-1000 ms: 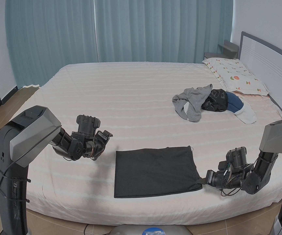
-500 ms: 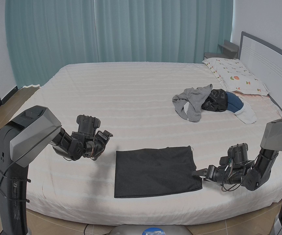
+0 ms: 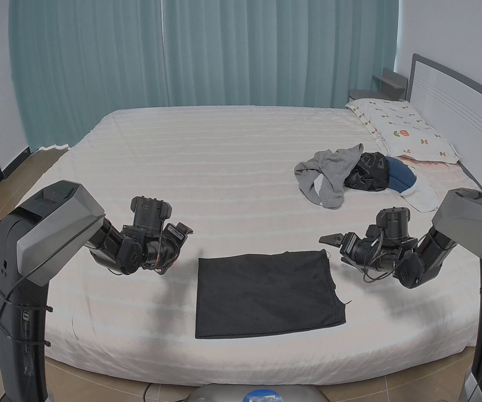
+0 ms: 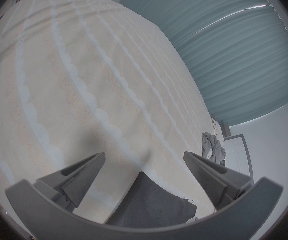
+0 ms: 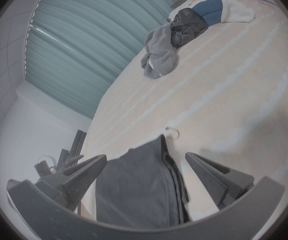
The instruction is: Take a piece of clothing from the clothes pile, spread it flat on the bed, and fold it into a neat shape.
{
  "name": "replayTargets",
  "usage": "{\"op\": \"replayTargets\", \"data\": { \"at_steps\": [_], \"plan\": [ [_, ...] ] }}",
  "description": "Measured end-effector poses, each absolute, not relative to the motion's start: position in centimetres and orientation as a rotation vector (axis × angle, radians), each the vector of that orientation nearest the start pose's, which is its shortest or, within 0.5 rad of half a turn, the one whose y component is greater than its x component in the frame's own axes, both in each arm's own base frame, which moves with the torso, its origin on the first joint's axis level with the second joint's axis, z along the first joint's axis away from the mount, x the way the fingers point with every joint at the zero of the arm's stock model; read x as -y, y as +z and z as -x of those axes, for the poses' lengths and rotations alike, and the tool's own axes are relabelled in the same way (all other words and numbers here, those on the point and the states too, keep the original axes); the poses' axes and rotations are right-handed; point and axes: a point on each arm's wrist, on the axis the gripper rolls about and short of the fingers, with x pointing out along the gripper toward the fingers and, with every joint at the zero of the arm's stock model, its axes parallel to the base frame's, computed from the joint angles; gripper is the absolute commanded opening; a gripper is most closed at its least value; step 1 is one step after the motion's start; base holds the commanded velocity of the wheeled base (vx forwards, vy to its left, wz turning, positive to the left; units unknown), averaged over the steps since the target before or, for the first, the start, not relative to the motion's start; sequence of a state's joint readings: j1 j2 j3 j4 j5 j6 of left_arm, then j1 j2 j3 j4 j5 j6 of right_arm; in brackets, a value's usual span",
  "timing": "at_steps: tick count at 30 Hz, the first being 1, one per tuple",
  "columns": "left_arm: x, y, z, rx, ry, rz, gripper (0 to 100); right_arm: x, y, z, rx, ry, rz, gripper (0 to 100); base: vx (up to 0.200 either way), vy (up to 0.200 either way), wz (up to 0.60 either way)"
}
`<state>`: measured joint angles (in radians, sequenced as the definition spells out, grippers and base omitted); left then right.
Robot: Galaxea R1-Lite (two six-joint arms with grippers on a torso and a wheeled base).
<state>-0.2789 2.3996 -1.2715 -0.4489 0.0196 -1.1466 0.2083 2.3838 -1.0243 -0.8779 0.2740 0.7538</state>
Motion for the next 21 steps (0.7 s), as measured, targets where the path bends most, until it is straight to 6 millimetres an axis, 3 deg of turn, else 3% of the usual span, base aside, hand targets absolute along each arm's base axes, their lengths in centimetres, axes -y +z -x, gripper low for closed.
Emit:
{"op": "replayTargets", "data": {
  "at_steps": [10, 11, 21],
  "plan": [
    [12.2, 1.3, -42.7, -0.733, 0.162, 0.994, 100, -10.4, -2.6, -43.9, -0.614, 0.235, -0.738, 100, 0.0, 0.0, 0.0],
    [12.2, 1.3, -42.7, -0.732, 0.162, 0.994, 100, -10.5, -2.8, -44.0, -0.614, 0.234, -0.738, 0, 0.0, 0.0, 0.0],
    [12.2, 1.3, -42.7, -0.732, 0.163, 0.995, 100, -10.6, -3.9, -44.5, -0.622, 0.227, -0.733, 0, 0.0, 0.0, 0.0]
  ]
}}
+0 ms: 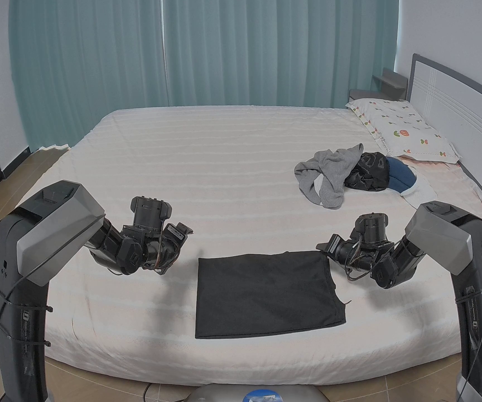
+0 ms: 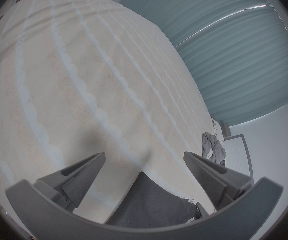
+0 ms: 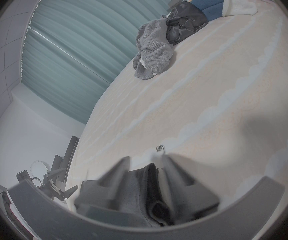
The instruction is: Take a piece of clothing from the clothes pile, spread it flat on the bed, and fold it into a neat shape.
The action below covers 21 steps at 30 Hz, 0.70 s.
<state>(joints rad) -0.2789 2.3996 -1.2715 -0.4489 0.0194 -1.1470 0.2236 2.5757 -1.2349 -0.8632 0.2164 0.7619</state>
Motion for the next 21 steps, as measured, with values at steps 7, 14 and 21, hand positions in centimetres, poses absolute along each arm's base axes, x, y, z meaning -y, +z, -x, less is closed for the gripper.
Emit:
{"op": "replayTargets", "data": {
  "at_steps": [7, 14, 21],
  "plan": [
    [12.2, 1.3, -42.7, -0.732, 0.162, 0.994, 100, -9.6, -3.7, -44.9, -0.6, 0.213, -0.738, 0, 0.0, 0.0, 0.0],
    [12.2, 1.3, -42.7, -0.732, 0.163, 0.994, 100, -8.4, -3.5, -45.4, -0.578, 0.193, -0.746, 0, 0.0, 0.0, 0.0],
    [12.2, 1.3, -42.7, -0.732, 0.162, 0.994, 100, -8.5, -3.7, -45.4, -0.586, 0.195, -0.745, 100, 0.0, 0.0, 0.0]
  ]
}}
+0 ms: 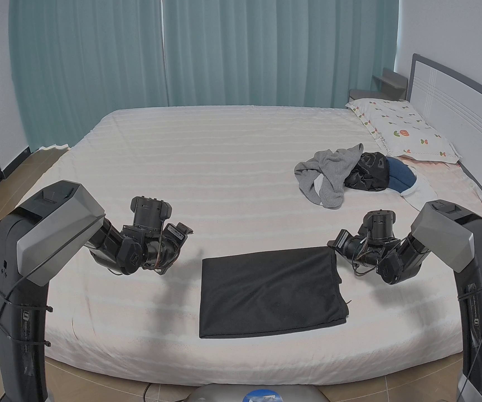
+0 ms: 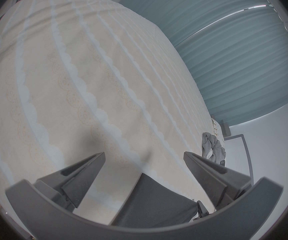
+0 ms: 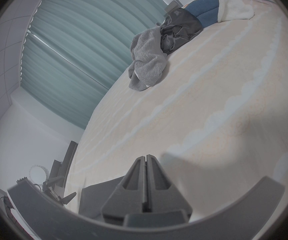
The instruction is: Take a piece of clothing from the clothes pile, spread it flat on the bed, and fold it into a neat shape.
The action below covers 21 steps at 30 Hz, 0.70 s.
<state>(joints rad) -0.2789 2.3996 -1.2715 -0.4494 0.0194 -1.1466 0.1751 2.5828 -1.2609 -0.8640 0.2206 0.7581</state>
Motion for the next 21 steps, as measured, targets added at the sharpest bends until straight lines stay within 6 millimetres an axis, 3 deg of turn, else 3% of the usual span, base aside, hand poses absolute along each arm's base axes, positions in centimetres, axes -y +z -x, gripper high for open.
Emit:
{"op": "replayTargets", "data": {
  "at_steps": [12, 16, 21],
  "plan": [
    [12.3, 1.2, -42.3, -0.758, 0.144, 0.983, 100, -7.4, -2.7, -44.7, -0.585, 0.173, -0.78, 100, 0.0, 0.0, 0.0],
    [12.4, 1.1, -41.5, -0.825, 0.078, 0.974, 100, -6.6, -2.2, -43.0, -0.607, 0.16, -0.806, 100, 0.0, 0.0, 0.0],
    [12.4, 1.2, -39.9, -0.91, -0.021, 0.932, 100, -6.0, -2.1, -39.6, -0.66, 0.142, -0.828, 100, 0.0, 0.0, 0.0]
  ]
}}
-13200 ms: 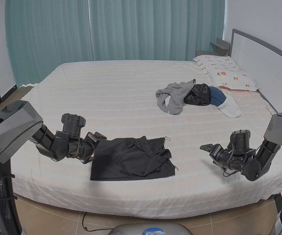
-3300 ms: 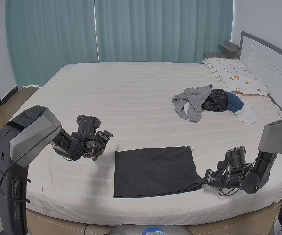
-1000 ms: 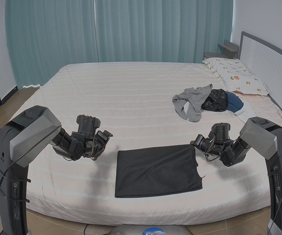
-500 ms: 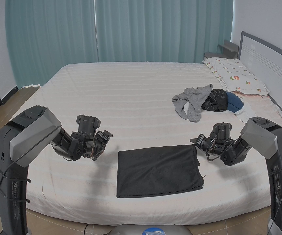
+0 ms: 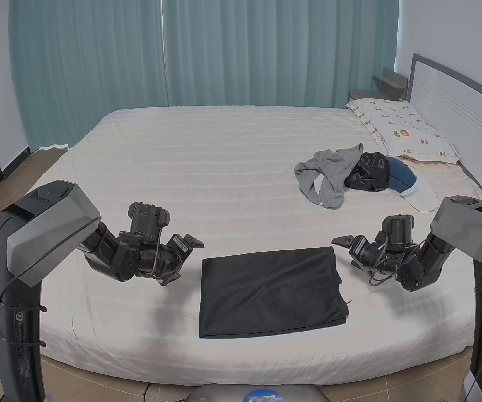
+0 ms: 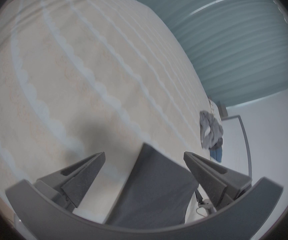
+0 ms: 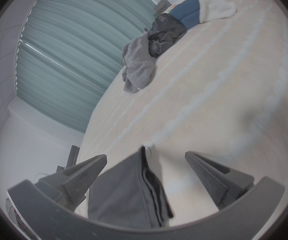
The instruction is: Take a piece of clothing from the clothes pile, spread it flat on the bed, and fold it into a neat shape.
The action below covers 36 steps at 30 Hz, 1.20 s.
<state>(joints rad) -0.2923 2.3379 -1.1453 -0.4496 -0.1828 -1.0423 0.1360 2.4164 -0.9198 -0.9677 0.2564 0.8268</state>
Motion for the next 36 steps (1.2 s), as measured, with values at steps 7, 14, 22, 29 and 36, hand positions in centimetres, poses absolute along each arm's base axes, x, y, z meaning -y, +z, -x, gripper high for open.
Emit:
{"op": "replayTargets", "data": {
  "at_steps": [7, 14, 22, 29, 36],
  "plan": [
    [13.3, 1.2, -37.9, -0.967, -0.125, 0.814, 100, -5.4, -1.8, -34.6, -0.7, 0.133, -0.91, 100, 0.0, 0.0, 0.0],
    [14.3, 0.5, -36.5, -0.923, -0.259, 0.626, 100, -5.4, -1.5, -32.6, -0.73, 0.166, -0.948, 100, 0.0, 0.0, 0.0],
    [15.7, -1.1, -35.7, -0.92, -0.293, 0.573, 100, -5.6, -1.9, -32.4, -0.748, 0.174, -0.953, 100, 0.0, 0.0, 0.0],
    [16.1, -1.6, -36.0, -0.924, -0.294, 0.572, 100, -5.7, -2.0, -32.3, -0.737, 0.186, -0.953, 100, 0.0, 0.0, 0.0],
    [16.4, -1.7, -36.5, -0.918, -0.292, 0.578, 0, -5.7, -2.1, -32.3, -0.723, 0.196, -0.952, 100, 0.0, 0.0, 0.0]
  ]
}}
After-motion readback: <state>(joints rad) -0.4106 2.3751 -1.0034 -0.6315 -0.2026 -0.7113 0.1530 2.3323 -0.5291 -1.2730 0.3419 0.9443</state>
